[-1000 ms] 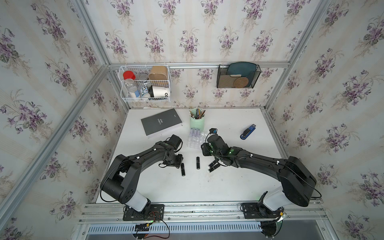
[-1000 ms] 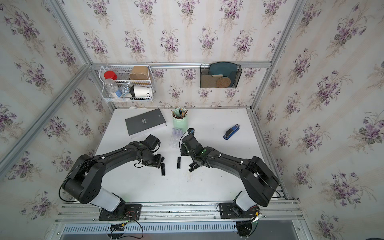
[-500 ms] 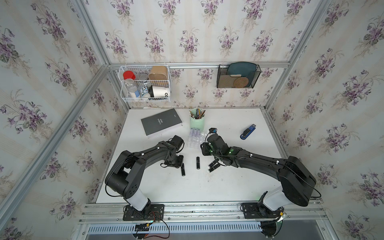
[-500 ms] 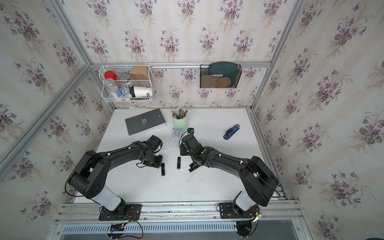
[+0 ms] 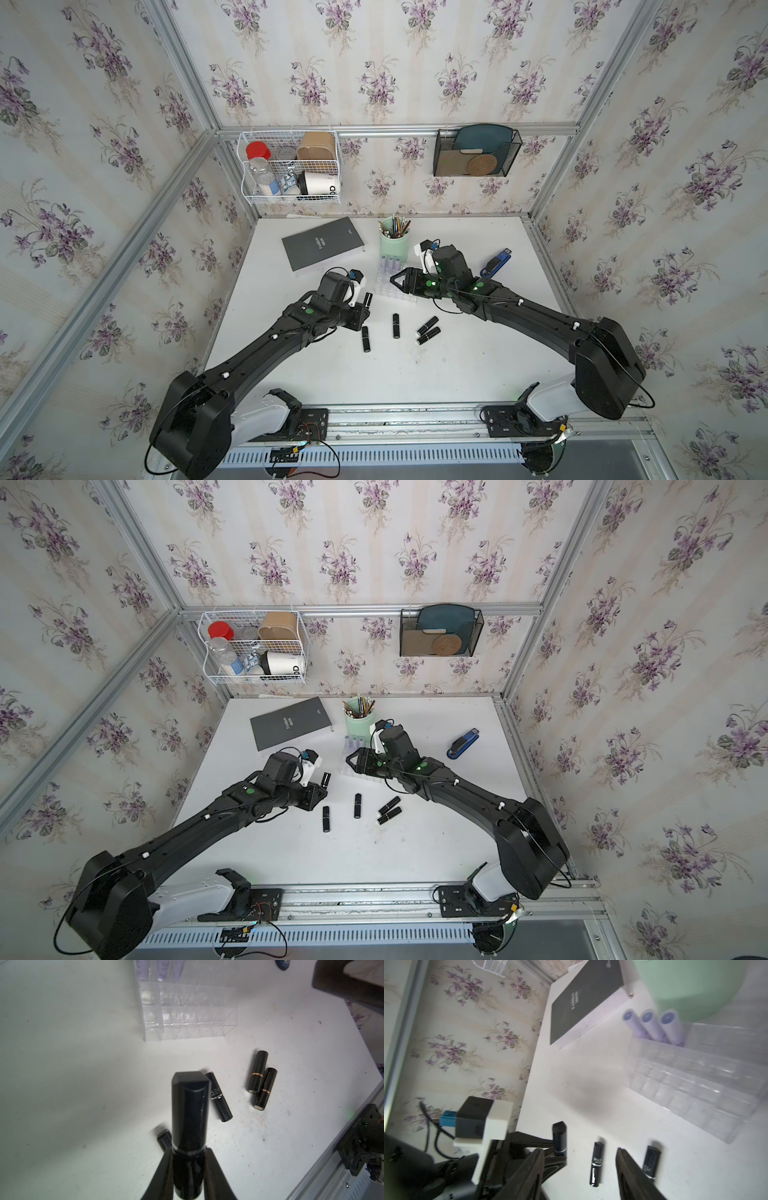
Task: Arrange the lipsticks in the organizer
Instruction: Pick up the lipstick at the center of the board.
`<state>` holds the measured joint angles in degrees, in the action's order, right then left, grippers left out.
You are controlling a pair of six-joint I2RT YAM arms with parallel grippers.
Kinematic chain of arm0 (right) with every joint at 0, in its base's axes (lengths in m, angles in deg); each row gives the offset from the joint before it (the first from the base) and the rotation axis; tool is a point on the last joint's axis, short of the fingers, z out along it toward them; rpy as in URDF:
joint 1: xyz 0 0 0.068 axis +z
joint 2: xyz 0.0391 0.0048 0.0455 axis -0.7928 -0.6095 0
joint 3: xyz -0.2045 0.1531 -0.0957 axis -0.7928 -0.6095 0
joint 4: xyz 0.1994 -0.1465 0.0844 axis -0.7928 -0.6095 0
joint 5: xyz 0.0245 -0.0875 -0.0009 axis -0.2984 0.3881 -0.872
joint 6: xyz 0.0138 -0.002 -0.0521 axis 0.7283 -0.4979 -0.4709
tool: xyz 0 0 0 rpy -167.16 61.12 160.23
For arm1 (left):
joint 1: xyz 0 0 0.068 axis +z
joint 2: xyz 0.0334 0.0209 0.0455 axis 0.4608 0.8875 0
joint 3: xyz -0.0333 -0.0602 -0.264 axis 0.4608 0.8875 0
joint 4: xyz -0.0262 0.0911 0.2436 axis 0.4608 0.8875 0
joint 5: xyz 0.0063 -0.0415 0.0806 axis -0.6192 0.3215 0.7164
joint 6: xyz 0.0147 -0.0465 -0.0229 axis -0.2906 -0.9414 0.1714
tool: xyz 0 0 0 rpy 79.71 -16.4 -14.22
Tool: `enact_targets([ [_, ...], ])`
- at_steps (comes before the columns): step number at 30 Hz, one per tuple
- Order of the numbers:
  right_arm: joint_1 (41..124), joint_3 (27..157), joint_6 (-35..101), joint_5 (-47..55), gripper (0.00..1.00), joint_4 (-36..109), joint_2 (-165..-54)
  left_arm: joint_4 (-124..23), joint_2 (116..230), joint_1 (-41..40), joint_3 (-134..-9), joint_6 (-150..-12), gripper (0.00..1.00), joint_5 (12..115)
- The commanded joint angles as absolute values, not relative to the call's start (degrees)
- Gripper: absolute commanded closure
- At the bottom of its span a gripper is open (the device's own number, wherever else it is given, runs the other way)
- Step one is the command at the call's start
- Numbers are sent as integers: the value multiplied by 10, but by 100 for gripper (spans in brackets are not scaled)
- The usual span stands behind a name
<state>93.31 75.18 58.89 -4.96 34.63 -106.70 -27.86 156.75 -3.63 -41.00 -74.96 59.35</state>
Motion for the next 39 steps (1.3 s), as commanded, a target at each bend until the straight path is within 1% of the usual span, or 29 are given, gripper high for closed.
enact_targets([
  [1,934,768,590,-119,41,340,-1078,-373,1565,-37,-418,-738,94,533],
  [7,947,776,600,-130,45,357,-1117,-385,1562,-54,-424,-737,96,527],
  [11,950,781,604,-127,50,364,-1128,-384,1570,-60,-428,-735,96,529],
  [14,950,783,605,-125,57,363,-1132,-383,1577,-61,-432,-735,97,528],
  [17,950,781,609,-121,67,362,-1135,-387,1582,-62,-435,-738,97,529],
  [20,949,779,617,-120,76,371,-1141,-385,1587,-63,-439,-743,94,531],
  [21,949,779,620,-118,78,373,-1141,-382,1588,-63,-442,-746,90,534],
  [22,948,778,624,-116,80,379,-1141,-378,1588,-63,-446,-750,82,534],
  [23,945,778,626,-112,81,384,-1141,-372,1589,-63,-450,-755,72,536],
  [24,939,777,630,-106,82,392,-1139,-361,1589,-62,-457,-765,58,543],
  [26,921,778,630,-88,83,402,-1132,-328,1583,-59,-472,-791,38,571],
  [27,909,776,626,-70,83,406,-1126,-304,1576,-55,-480,-800,34,582],
  [28,896,774,619,-45,83,407,-1119,-287,1568,-45,-483,-811,33,588],
  [30,880,770,583,53,85,401,-1105,-256,1552,-13,-480,-837,33,601],
  [32,884,763,530,184,87,403,-1096,-230,1543,21,-468,-857,38,623],
  [34,895,753,487,286,88,432,-1105,-206,1546,42,-456,-866,42,640],
  [36,906,759,449,333,88,457,-1133,-196,1557,50,-448,-871,44,648],
  [37,911,768,433,351,89,463,-1152,-193,1562,51,-446,-873,48,646],
  [39,915,784,411,368,89,474,-1179,-192,1571,51,-443,-871,52,634],
])
